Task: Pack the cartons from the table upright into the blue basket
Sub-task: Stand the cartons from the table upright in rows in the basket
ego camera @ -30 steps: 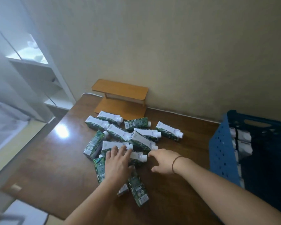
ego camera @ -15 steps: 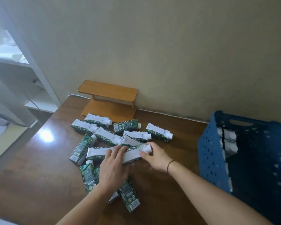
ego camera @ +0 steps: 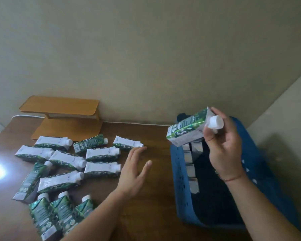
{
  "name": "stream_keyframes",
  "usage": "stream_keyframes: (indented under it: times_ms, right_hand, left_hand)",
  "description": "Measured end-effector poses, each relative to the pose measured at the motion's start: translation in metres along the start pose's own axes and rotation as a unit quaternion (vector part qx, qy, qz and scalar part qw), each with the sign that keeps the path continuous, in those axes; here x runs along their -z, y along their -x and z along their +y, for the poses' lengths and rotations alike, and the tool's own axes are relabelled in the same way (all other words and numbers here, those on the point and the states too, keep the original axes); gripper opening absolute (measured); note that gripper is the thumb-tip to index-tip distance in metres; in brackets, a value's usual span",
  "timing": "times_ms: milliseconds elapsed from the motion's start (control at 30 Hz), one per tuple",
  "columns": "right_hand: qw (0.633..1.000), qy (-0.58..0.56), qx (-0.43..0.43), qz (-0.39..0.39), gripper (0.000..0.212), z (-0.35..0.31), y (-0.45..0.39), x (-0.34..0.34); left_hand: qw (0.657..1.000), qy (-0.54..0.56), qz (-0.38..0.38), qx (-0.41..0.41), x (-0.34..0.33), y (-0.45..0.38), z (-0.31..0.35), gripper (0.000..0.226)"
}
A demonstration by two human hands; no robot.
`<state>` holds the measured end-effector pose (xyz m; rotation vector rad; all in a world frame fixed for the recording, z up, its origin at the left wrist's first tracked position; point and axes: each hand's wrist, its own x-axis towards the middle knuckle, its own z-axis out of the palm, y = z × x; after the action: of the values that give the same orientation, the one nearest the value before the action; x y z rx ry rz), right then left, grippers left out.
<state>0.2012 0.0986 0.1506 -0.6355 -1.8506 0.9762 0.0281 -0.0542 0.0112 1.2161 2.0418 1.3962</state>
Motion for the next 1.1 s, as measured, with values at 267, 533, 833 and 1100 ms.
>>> stream_keyframes:
  times_ms: [267,533,833,1100]
  right_hand:
    - [0.969,0.234,0.001,-0.084,0.056,0.054,0.001,0.077]
    - [0.899,0.302,-0.125,-0.291,0.050,0.122,0.012,0.059]
    - [0.914,0.282,-0.197,-0.217,0.068,0.162,0.036,0.026]
    - [0.887,0.280,-0.230,-0.287,0.099,0.150,0.024,0.035]
  left_hand:
    - [0.968,0.174,-0.156,0.087,-0.067,-0.030,0.064,0.055]
    - [0.967,0.183,-0.155,0.091,-0.077,-0.028,0.062,0.064]
    - [0.966,0.194,-0.146,0.091,-0.082,-0.027,0.062,0.069]
    - [0.986,-0.136,-0.093,0.026,-0.019,-0.019,-0.002,0.058]
